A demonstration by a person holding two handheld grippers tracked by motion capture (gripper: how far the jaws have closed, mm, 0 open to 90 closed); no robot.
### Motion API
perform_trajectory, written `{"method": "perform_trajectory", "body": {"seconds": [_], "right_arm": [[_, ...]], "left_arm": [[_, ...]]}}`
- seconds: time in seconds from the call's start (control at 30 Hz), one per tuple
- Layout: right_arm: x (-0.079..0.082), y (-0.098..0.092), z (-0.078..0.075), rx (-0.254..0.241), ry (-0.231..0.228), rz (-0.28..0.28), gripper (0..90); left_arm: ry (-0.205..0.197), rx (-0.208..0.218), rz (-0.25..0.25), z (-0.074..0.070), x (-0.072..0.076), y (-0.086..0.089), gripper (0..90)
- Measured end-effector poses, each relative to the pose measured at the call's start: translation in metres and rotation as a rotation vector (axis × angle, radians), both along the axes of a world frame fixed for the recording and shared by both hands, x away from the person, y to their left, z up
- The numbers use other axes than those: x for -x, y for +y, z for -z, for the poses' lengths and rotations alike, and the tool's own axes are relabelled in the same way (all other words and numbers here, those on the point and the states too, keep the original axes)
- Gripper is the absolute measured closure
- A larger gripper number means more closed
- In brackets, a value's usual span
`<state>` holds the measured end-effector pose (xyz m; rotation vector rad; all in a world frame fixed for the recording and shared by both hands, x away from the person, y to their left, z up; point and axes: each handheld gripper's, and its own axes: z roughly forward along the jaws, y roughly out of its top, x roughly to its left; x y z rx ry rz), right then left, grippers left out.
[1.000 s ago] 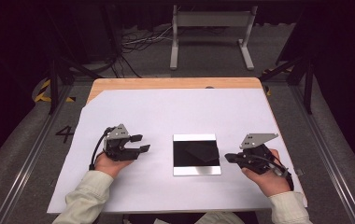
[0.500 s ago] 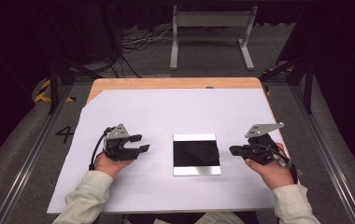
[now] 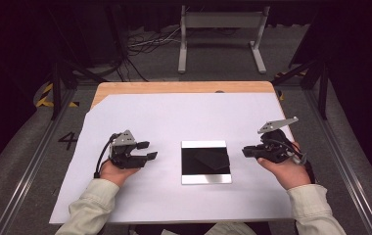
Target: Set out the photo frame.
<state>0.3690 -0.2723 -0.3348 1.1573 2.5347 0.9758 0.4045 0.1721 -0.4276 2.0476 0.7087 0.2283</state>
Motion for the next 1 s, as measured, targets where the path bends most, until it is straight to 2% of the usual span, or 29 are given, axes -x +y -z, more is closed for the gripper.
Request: {"method": "perform_trajectory", "body": {"seconds": [0.3, 0.53, 0.67, 1.0], "right_arm": [[-0.013, 0.002, -0.003, 0.025, 0.044, 0.013, 79.0], [-0.019, 0.005, -0.003, 0.035, 0.066, 0.021, 72.6], [-0.023, 0.006, -0.005, 0.015, 0.072, 0.021, 70.2], [-0.029, 0.010, -0.004, -0.057, 0.140, 0.031, 65.7]], "left_arm": [[0.002, -0.001, -0.001, 0.000, 0.000, 0.000, 44.5], [0.003, -0.001, -0.001, 0.001, 0.000, 0.000, 44.5], [0.001, -0.002, 0.001, 0.001, 0.000, 0.000, 44.4], [0.000, -0.003, 0.003, 0.001, 0.000, 0.000, 44.4]]}}
